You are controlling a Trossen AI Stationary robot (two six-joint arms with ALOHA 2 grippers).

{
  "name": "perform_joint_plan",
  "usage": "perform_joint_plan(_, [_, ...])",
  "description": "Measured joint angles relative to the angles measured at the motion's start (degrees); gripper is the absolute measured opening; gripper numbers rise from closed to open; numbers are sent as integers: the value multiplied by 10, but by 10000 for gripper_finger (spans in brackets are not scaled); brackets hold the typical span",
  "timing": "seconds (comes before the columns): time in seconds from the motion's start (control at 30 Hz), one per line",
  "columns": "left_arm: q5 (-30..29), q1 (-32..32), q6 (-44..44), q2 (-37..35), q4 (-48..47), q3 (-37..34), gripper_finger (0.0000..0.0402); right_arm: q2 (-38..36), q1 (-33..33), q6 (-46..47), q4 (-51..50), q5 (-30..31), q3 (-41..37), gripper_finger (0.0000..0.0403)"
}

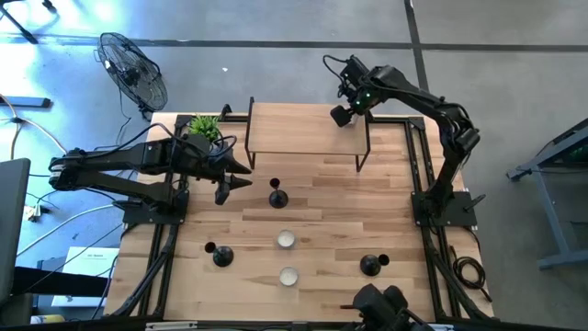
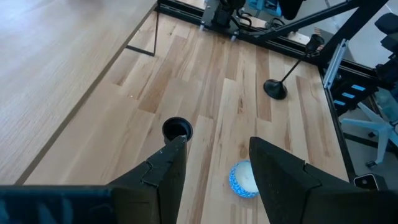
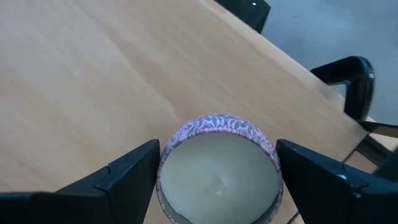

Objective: Pick & Place candle stick holders
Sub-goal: Put the top red patterned scented candle on the shelf

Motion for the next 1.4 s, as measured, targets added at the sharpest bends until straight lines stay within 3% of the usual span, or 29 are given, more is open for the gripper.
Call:
perform_joint_plan(0.53, [-1,0,0,0,0,0,173,0,0,-39,-1,25,0,312])
perform_joint_plan(1.4, [-3,0,0,0,0,0,173,0,0,-26,4,24,0,312])
